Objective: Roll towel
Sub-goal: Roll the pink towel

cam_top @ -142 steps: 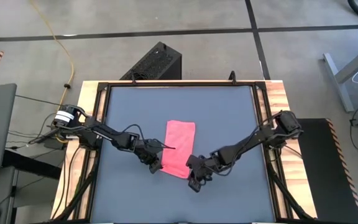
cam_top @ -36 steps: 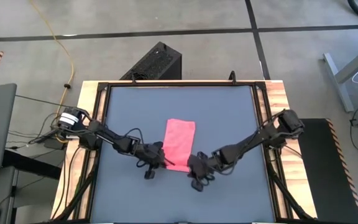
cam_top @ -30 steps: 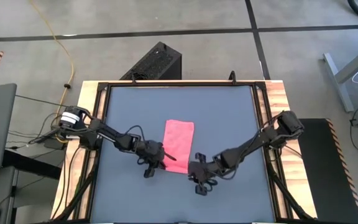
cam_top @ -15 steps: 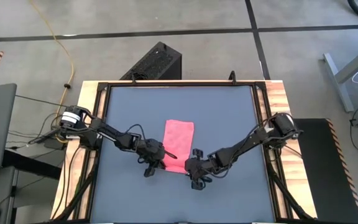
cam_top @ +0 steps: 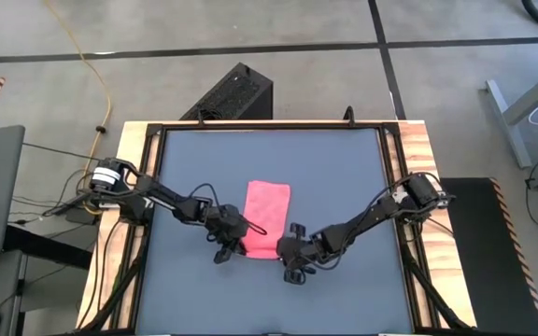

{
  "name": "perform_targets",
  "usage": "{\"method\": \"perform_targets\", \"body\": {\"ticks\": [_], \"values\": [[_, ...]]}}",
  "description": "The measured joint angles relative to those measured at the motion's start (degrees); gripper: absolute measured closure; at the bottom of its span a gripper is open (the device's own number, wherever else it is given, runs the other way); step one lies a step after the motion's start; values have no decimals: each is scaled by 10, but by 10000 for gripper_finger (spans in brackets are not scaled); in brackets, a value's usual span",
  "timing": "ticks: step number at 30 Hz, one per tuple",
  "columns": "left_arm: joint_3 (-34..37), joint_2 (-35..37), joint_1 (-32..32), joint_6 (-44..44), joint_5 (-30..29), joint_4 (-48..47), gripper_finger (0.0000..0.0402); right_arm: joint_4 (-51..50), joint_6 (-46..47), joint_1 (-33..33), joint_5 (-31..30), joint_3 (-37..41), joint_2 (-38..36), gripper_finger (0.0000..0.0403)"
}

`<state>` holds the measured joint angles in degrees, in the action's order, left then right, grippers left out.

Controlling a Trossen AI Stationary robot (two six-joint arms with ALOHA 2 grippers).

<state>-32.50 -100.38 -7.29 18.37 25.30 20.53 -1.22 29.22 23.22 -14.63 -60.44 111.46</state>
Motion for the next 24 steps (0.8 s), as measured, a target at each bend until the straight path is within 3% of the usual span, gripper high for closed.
{"method": "perform_targets", "body": {"ticks": [5,8,19,24], "values": [[0,0,9,22,28,3,401,-12,73,-9,65,-8,-3,376],[-1,0,13,40,40,7,401,-15,106,-13,129,-15,-2,386],[-1,1,12,66,59,8,401,-40,126,-15,161,-43,-1,193],[-1,1,12,79,67,8,401,-96,143,-3,157,-69,-1,167]]}}
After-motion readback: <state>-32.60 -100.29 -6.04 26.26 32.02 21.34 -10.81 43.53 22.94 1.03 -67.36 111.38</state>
